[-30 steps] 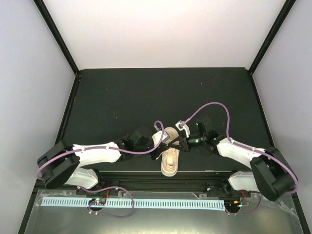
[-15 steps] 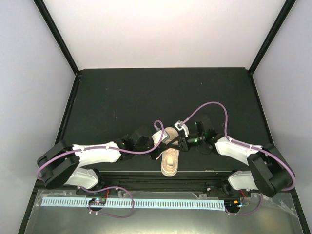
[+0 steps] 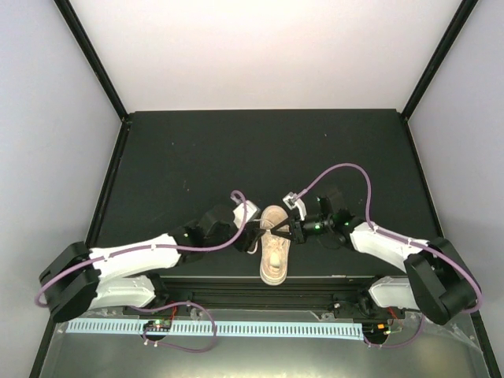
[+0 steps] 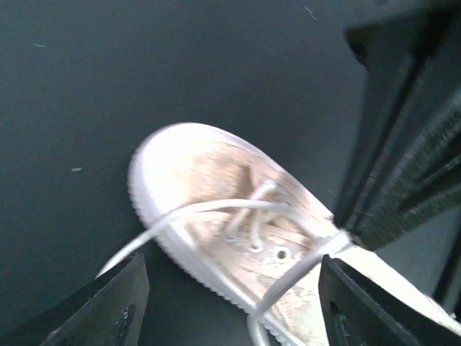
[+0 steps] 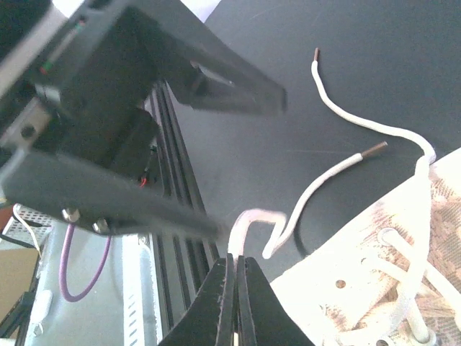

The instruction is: Tie the shoes

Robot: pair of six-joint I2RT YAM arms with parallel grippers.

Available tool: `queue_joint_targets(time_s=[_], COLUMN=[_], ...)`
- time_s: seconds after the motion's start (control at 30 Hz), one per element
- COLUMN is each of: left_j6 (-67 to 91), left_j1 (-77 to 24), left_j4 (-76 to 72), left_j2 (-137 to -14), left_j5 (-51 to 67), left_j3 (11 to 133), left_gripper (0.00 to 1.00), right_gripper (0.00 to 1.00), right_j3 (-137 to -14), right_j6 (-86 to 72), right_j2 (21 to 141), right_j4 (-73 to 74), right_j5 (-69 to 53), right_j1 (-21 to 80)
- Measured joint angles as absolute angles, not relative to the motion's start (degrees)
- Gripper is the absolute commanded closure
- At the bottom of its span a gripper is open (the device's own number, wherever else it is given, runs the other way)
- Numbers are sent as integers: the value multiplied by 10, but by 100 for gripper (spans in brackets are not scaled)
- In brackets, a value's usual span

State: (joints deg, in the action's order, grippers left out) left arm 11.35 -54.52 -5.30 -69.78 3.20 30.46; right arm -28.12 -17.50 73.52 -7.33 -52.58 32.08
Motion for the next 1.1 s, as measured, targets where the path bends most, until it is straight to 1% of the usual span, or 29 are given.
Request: queue_joint_targets(time_s=[0.13, 0.3, 0.4, 0.53, 0.7, 0.9, 1.1], left_j6=[128, 137, 134, 116, 95, 83, 79], left_j1=[-531, -471, -442, -420, -412, -410, -410], left_j4=[-27, 20, 58, 100, 124, 137, 137], left_j2=[-633, -651, -695, -776, -848, -872, -882], left_j5=[-45, -76, -75, -59, -40, -14, 9], left_j3=[285, 282, 296, 349, 410, 424, 424], left_gripper=[31, 35, 39, 45, 49, 49, 58], right_gripper=[98, 98, 98, 98, 98, 98, 99], right_j3=[-273, -265, -265, -265, -265, -265, -265], right_j6=[-182, -185, -185, -185, -186, -186, -190], right_j2=[731, 731, 731, 732, 733, 734, 740], right_j4=[-81, -88, -93, -98, -103, -108, -112], right_j5=[-524, -523, -523, -524, -525, -526, -527], right_j1=[321, 321, 321, 321, 321, 321, 321])
